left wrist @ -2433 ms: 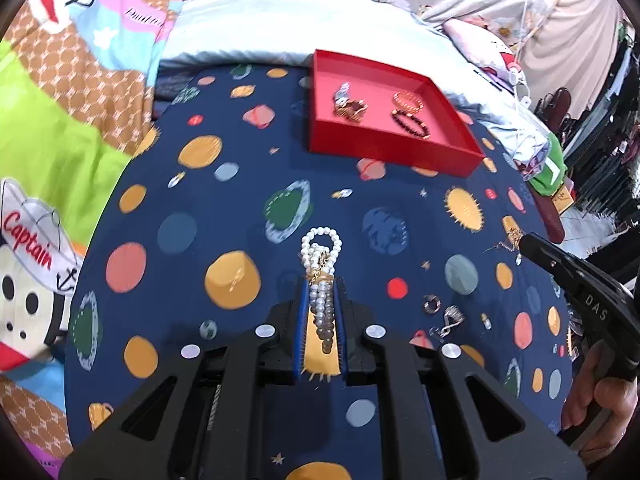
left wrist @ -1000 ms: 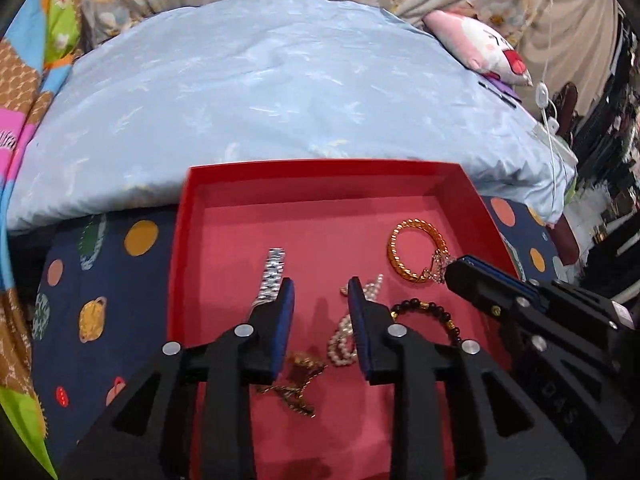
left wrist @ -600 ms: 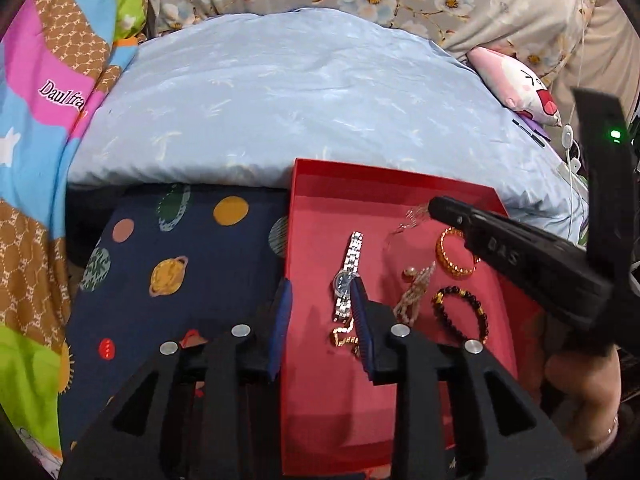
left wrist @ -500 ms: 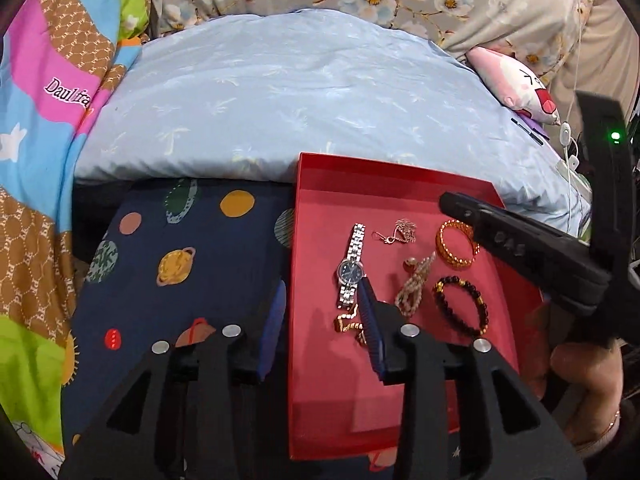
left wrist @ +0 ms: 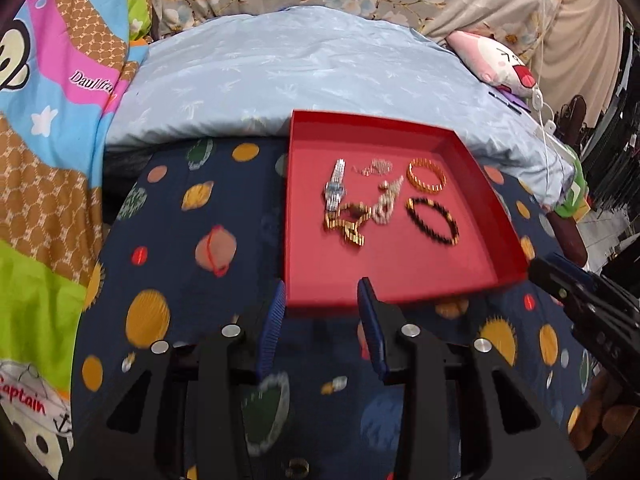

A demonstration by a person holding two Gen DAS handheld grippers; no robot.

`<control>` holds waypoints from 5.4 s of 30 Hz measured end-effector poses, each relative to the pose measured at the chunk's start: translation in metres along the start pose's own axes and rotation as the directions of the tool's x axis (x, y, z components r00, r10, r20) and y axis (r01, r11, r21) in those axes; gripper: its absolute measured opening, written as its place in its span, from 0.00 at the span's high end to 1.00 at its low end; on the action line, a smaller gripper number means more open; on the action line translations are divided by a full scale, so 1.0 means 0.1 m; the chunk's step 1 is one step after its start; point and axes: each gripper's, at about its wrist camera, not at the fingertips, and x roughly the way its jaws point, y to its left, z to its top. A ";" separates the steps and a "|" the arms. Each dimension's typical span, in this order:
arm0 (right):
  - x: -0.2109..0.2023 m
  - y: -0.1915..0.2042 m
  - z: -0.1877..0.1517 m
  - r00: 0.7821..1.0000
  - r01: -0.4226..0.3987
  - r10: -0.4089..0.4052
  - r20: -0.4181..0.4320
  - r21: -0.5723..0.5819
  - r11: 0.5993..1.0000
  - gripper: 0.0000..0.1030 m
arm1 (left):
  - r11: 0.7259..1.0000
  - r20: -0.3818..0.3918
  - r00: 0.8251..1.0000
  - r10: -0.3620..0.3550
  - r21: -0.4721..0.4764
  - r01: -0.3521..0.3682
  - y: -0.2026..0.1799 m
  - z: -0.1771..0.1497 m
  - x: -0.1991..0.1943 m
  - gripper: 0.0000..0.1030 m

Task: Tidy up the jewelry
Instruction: 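Move both grippers back to the jewelry and close the right gripper on the silver heart earring, then lift the heart earring with the right gripper while the left gripper grasps the silver ring, then carry the ring and heart earring to the red tray and open both grippers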

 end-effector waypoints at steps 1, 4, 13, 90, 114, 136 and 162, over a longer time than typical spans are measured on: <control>-0.06 -0.01 -0.10 1.000 0.000 0.000 -0.010 0.003 1.000 0.65 | 1.000 -0.008 1.000 0.004 0.002 -0.004 0.00 -0.07 -0.02 0.65; -0.25 -0.02 -0.43 0.999 0.002 -0.002 -0.044 -0.001 1.000 0.65 | 1.000 -0.047 0.999 0.019 0.003 -0.019 0.03 -0.37 -0.13 0.65; -0.47 0.13 -1.23 0.988 -0.035 0.035 -0.153 0.006 0.999 0.65 | 0.999 -0.132 0.990 0.041 -0.018 -0.044 0.11 -1.02 -0.32 0.65; -0.53 0.12 -1.66 0.986 -0.014 0.017 -0.166 0.017 1.000 0.88 | 0.998 -0.205 0.979 0.006 -0.067 -0.020 0.14 -1.62 -0.49 0.51; -1.00 -0.27 -1.79 0.993 0.034 -0.020 -0.117 0.117 0.993 0.88 | 0.953 -0.295 0.933 -0.204 0.156 0.258 -1.11 -1.98 -0.51 0.51; -1.06 -0.19 -1.81 0.995 -0.006 0.017 -0.097 0.118 0.993 0.88 | 0.959 -0.220 0.962 -0.163 0.195 0.207 -1.03 -1.99 -0.60 0.98; -1.01 0.02 -1.26 0.997 -0.071 0.073 -0.035 0.058 0.996 0.88 | 0.980 -0.139 0.975 -0.175 0.067 0.185 -0.49 -1.41 -0.83 0.99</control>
